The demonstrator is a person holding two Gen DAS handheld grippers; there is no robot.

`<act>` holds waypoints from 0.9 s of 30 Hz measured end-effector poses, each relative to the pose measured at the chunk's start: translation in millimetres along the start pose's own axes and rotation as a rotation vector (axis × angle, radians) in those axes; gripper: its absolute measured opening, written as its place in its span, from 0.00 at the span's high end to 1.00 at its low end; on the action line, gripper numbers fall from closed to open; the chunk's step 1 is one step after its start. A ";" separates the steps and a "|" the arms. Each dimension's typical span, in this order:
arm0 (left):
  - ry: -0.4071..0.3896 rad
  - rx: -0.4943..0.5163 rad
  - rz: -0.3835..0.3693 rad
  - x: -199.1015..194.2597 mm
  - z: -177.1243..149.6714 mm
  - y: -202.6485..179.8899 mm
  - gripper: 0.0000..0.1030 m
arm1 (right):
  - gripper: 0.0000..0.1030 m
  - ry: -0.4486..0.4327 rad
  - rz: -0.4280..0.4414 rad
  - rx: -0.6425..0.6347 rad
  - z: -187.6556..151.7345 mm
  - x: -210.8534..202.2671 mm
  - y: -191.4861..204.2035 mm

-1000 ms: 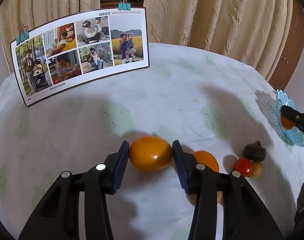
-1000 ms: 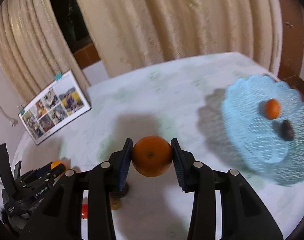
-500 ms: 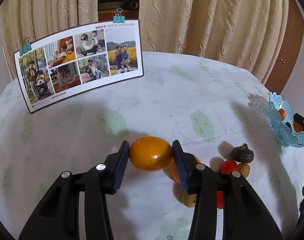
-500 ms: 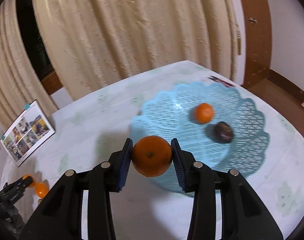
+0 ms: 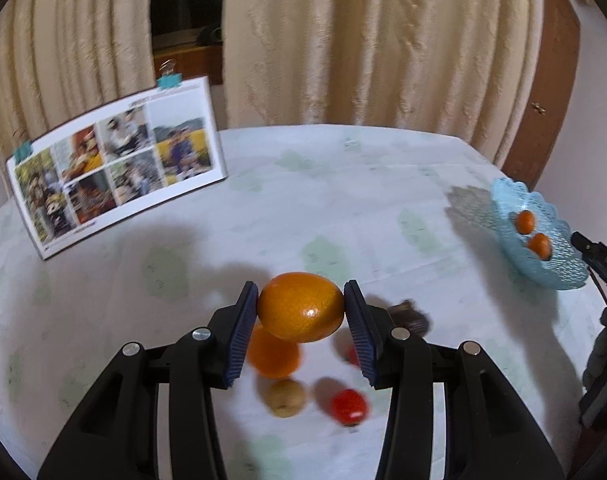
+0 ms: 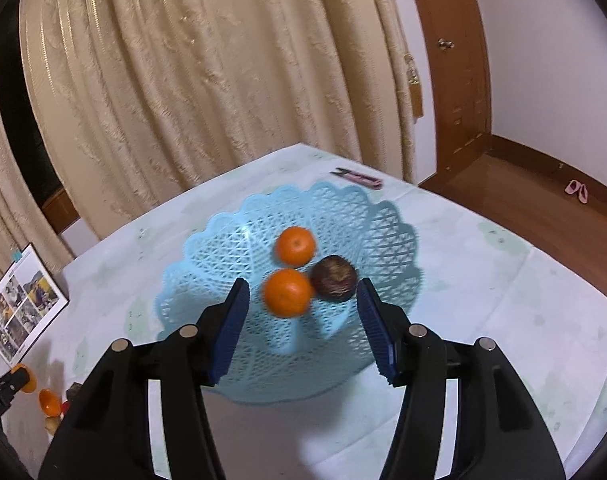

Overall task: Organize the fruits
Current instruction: 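Release the tangerine into the basket with the right tool while the left tool carries the oval orange there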

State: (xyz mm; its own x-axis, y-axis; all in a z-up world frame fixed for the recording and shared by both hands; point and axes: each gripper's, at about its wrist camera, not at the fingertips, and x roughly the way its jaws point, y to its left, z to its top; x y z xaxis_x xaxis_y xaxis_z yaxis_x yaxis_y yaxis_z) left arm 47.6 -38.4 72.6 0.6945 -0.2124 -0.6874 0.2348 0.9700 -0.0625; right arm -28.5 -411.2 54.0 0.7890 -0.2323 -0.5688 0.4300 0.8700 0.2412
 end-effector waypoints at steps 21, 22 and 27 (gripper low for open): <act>-0.034 0.212 -0.147 18.3 32.8 -154.4 0.56 | 0.37 -0.132 -0.073 0.042 -12.7 -15.7 -17.0; -0.035 0.219 -0.151 19.4 33.1 -159.4 0.56 | 0.37 -0.133 -0.075 0.052 -12.4 -16.2 -18.5; -0.032 0.260 -0.182 29.0 37.0 -189.3 0.56 | 0.37 -0.136 -0.080 0.082 -10.7 -17.4 -24.9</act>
State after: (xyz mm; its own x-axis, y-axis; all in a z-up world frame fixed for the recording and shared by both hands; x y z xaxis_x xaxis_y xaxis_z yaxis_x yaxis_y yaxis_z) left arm 48.5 -232.6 91.3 0.6455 -0.3871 -0.6584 0.5201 0.8541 0.0078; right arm -57.6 -424.1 49.5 0.8003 -0.3611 -0.4787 0.5241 0.8091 0.2658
